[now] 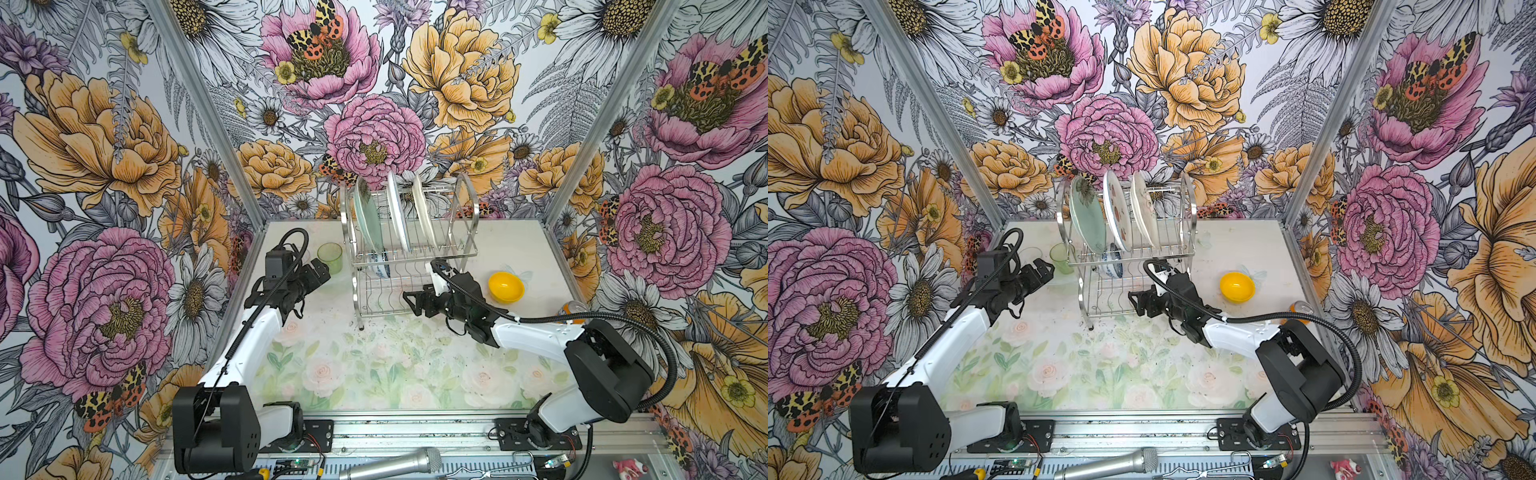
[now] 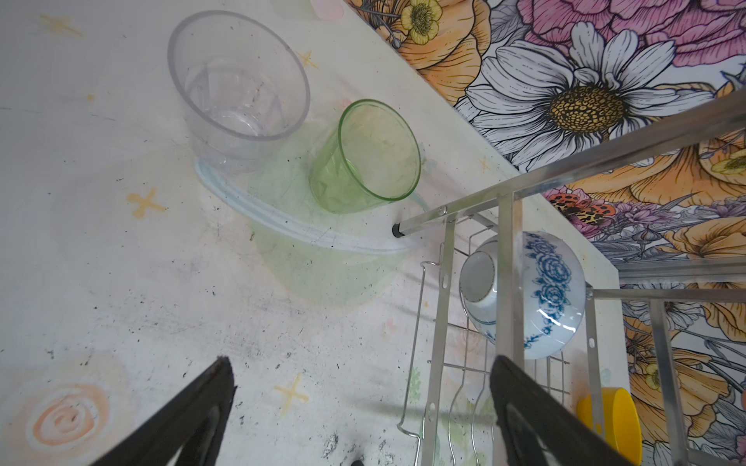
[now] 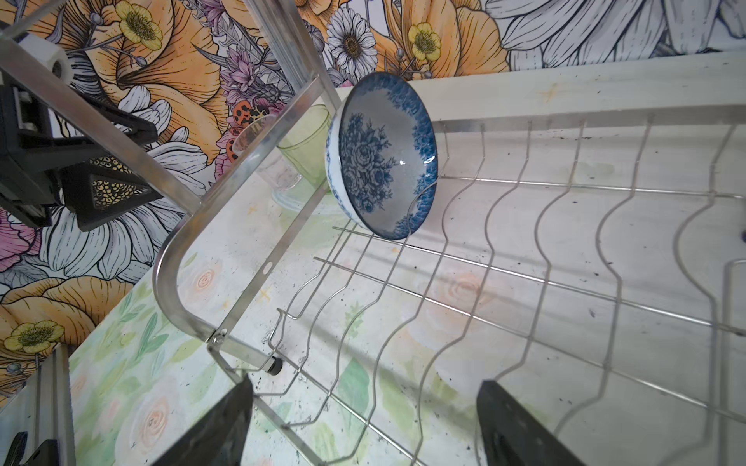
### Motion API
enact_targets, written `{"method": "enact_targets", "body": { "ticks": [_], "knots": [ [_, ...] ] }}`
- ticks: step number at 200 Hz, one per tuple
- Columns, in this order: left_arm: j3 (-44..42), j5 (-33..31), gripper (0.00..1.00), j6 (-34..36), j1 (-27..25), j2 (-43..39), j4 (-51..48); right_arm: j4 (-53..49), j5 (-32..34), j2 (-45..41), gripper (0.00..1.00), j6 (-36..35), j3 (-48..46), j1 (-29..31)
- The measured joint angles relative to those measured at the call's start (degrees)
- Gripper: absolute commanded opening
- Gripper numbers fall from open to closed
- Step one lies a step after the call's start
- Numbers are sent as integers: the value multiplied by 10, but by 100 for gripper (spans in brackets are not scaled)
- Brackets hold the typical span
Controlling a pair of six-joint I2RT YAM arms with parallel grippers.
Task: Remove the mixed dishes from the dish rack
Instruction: 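Lift the left gripper off the glass while the right gripper moves toward the rack, then reach the right gripper into the rack around the blue-and-white bowl rim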
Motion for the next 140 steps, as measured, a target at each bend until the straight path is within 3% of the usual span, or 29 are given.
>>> {"method": "enact_targets", "body": {
  "ticks": [140],
  "knots": [
    [-122,12,99,-24,2,-157,38,67,-15,136,76,-23,75,16]
  ]
}}
